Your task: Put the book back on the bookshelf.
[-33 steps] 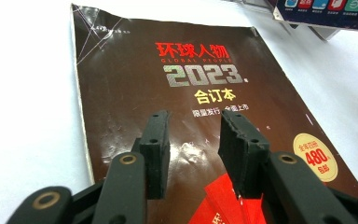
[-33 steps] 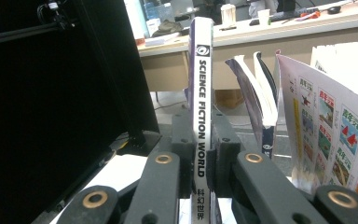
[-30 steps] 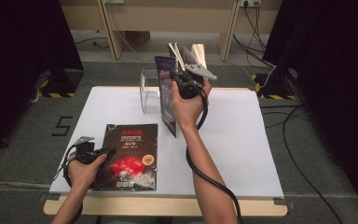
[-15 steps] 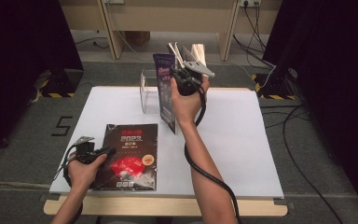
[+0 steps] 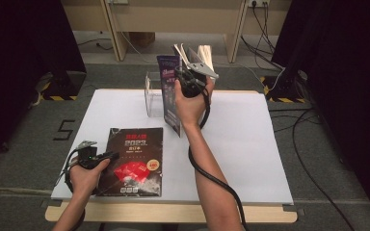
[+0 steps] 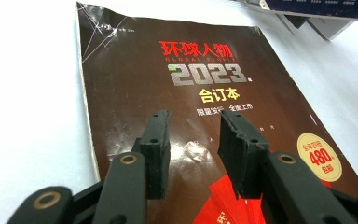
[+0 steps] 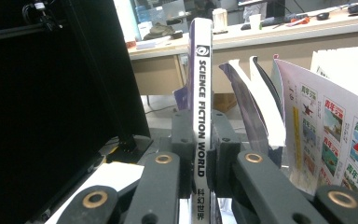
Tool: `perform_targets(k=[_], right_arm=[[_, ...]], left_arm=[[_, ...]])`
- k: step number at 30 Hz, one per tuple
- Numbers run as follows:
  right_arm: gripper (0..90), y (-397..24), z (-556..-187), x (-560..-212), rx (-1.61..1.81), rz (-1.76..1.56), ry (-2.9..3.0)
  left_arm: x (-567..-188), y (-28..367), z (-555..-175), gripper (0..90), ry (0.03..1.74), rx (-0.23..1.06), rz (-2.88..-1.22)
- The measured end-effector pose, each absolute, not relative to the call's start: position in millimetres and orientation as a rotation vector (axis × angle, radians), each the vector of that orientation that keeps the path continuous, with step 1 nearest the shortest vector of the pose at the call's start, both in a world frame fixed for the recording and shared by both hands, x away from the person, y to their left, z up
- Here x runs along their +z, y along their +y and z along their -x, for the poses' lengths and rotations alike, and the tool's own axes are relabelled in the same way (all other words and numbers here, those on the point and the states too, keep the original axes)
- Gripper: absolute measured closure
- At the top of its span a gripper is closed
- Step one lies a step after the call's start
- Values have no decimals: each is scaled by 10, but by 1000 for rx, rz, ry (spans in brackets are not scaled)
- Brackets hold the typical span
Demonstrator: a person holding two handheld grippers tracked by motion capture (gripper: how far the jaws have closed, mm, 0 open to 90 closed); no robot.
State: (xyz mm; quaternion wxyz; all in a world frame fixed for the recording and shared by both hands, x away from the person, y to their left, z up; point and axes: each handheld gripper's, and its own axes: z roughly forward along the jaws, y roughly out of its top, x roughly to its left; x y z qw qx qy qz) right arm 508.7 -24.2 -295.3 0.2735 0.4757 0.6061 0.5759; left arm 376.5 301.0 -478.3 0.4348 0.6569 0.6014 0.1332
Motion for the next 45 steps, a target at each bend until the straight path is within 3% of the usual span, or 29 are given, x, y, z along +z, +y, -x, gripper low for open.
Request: perform_targets(k=[13,38,45], right_arm=[[831,-200,-5129,-2941,1535,-1260,1615],[831,-394,-4857,-2840,1529,-1225,1538],[831,-341,-4958,-2903,1518,-1235,1557]], left_arm=[[-4780,3021,-3764,625,1501,330,-1633],[-4790,2999,-3768,625,1496,328,-1641],[-4783,2995,-3765,625,1496,326,-1639]])
